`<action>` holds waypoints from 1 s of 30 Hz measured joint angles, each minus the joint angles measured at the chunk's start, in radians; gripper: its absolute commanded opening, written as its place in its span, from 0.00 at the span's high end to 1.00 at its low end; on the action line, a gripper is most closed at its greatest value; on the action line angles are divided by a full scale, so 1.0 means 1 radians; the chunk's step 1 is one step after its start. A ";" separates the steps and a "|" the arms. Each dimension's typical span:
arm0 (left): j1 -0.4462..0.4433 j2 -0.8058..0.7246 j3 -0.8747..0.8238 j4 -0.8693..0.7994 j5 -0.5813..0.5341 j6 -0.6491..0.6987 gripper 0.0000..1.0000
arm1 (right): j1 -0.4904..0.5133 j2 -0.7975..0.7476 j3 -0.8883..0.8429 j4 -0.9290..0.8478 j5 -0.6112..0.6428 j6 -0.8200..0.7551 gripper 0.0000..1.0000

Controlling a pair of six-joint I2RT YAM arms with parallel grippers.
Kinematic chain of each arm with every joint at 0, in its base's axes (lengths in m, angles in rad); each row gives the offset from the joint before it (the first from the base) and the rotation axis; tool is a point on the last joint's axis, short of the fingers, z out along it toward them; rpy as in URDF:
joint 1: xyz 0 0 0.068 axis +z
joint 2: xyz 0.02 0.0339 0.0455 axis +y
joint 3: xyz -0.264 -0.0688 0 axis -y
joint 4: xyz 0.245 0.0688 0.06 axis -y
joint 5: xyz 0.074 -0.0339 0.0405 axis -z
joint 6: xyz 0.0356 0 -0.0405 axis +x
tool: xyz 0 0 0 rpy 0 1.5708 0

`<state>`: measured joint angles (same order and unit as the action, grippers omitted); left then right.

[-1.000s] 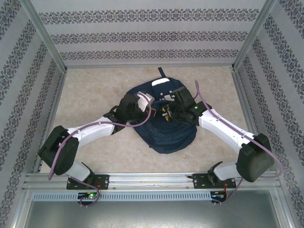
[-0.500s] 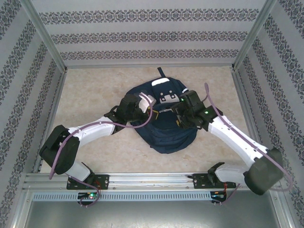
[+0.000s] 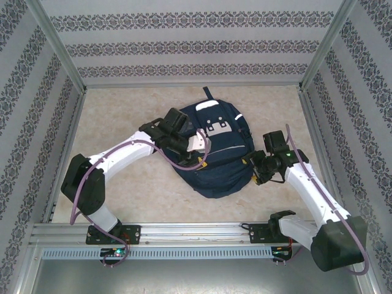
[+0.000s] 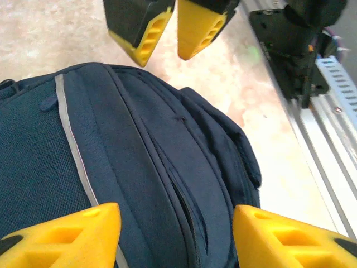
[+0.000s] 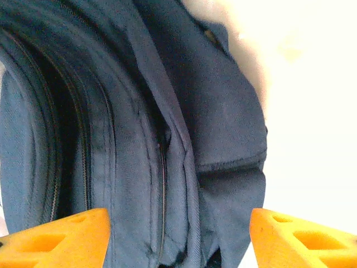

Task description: Pack books, pencil case, and school supplies into a backpack

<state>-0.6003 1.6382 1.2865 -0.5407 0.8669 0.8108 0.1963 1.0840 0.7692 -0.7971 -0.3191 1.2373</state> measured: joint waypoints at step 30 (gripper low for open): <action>-0.011 -0.037 -0.314 0.253 -0.248 -0.319 0.54 | -0.066 0.732 0.412 0.212 -0.148 -0.612 0.99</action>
<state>-0.6109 1.6009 0.9722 -0.2874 0.6186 0.4923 0.1303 1.8156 1.1812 -0.5850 -0.4667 0.6250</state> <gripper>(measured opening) 0.465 0.042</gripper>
